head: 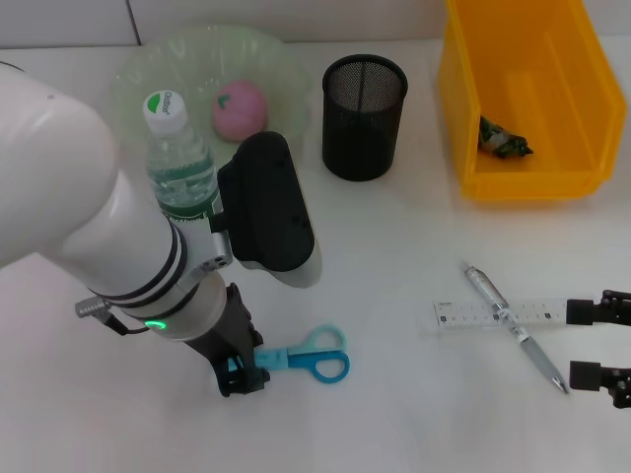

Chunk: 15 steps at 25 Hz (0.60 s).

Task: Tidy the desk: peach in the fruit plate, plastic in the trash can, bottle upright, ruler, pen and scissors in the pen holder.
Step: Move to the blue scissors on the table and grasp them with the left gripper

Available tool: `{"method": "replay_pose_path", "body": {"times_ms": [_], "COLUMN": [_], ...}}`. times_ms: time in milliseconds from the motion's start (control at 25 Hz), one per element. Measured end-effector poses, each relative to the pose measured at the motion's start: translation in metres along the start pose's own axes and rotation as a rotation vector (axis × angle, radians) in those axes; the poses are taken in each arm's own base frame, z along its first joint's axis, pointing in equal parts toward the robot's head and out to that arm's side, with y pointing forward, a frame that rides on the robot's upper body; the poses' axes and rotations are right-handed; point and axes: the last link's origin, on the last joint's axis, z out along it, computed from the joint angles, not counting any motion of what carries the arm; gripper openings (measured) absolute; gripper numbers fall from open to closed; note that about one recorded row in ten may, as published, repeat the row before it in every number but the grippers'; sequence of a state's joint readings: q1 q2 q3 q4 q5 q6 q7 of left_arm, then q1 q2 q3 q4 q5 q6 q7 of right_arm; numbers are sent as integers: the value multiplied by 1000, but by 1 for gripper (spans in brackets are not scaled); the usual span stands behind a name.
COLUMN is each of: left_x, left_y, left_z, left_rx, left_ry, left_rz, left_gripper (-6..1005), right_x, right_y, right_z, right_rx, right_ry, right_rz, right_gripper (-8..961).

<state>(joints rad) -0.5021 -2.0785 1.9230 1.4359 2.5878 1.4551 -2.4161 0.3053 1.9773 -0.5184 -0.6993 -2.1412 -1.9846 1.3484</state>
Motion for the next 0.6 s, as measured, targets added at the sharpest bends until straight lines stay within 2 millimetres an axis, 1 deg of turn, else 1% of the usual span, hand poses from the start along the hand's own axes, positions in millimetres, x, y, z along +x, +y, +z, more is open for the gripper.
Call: {"method": "replay_pose_path", "body": {"times_ms": [280,480,600], "left_x": [-1,1,2], "left_y": [0,4,6], "left_z": [1,5,3], "left_rx": [12,34,41], "left_ry": [-16,-41,-34], "left_rz": [10,36,40], "left_gripper": [378,377,376], "right_x": [0,0,1], "right_y": [-2,-2,-1], "right_z": [-1,-1,-1], "right_rx": [11,11,11], "right_ry": [4,5,5], "right_rz": [0,0,1], "right_gripper": [839,839,839]}}
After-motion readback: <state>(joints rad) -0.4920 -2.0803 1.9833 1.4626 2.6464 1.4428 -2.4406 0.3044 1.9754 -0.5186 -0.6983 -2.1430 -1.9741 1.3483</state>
